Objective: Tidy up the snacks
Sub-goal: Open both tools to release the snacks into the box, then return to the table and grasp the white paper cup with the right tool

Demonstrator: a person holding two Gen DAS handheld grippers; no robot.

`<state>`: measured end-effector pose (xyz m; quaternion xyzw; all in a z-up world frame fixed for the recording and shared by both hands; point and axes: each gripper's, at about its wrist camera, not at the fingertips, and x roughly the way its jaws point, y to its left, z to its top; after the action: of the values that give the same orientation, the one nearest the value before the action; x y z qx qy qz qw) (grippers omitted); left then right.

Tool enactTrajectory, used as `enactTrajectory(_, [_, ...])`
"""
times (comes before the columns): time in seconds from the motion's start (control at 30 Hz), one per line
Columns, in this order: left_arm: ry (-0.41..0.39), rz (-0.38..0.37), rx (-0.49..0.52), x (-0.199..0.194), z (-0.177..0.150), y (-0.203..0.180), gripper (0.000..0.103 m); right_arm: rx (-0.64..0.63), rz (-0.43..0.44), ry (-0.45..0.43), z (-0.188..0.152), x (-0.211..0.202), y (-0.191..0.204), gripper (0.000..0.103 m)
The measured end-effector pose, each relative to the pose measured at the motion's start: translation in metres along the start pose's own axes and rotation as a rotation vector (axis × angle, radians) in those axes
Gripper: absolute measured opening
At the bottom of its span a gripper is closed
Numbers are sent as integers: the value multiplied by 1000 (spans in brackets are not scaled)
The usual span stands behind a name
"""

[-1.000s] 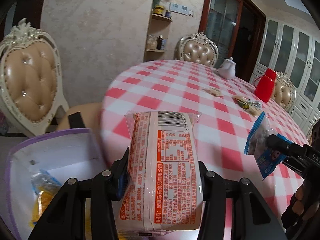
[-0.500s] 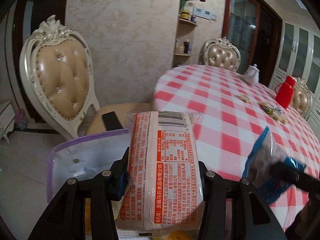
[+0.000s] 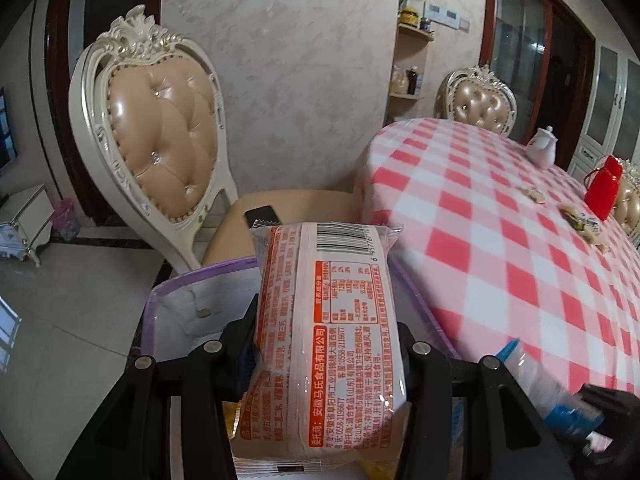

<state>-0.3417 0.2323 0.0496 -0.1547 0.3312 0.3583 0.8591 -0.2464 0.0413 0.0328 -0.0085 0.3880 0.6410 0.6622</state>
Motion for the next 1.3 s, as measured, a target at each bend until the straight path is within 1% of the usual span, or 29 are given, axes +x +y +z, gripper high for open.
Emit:
enactTrajectory(0.07, [13,14,-16,2,0,6,51,-16,2,23,-2,11,7,36])
enactTrajectory(0.1, [18,22,-30,3,0,10,51,-24,7,35,-4,16,10,39])
enactTrajectory(0.13, [22,36,-48,3,0,14,54,-29,8,41,-5,19,12,41])
enactTrajectory(0.17, [21,46,-58,3,1,16,59,-32,10,41,-6,22,14,45])
enactTrajectory(0.2, [11,58,-69,1,1,19,63,-28,11,41,-6,23,15,57])
enactTrajectory(0.23, [1,67,-74,-1,2,20,70,-21,14,39,-6,22,14,64])
enactTrajectory(0.27, [-7,71,-76,-3,1,21,75,-13,19,35,-6,20,13,65])
enactTrajectory(0.4, [-18,68,-72,-4,2,18,76,38,9,-2,-3,7,-4,65])
enactTrajectory(0.47, [-25,51,-70,-5,2,12,76,67,-6,-23,0,-5,-16,65])
enactTrajectory(0.57, [-41,12,-69,-8,2,-2,78,108,-34,-67,4,-32,-38,69])
enactTrajectory(0.6, [-46,-11,-68,-10,3,-11,79,128,-53,-94,6,-47,-51,71])
enactTrajectory(0.63, [-47,-37,-64,-10,4,-22,83,138,-65,-111,7,-58,-58,74])
enactTrajectory(0.73, [-11,-126,-27,-5,13,-65,85,164,-147,-158,13,-94,-90,76])
enactTrajectory(0.8, [22,-227,10,3,23,-107,85,183,-224,-183,16,-120,-118,77])
enactTrajectory(0.83, [30,-264,22,8,28,-126,85,198,-258,-194,17,-131,-129,77])
enactTrajectory(0.87, [35,-302,45,18,35,-157,86,221,-287,-210,17,-144,-143,77])
enactTrajectory(0.9, [38,-327,60,25,39,-177,86,241,-304,-226,17,-154,-155,79])
enactTrajectory(0.93, [45,-353,84,37,46,-206,86,265,-328,-245,17,-168,-171,80])
enactTrajectory(1.07, [79,-421,140,83,63,-291,86,351,-445,-293,14,-212,-223,81])
enactTrajectory(1.13, [84,-432,144,105,73,-325,86,413,-495,-324,12,-235,-256,81])
enactTrajectory(1.2, [86,-439,110,126,84,-356,86,473,-541,-366,10,-256,-286,81])
enactTrajectory(1.3, [91,-455,46,152,100,-389,86,542,-602,-386,12,-270,-323,81])
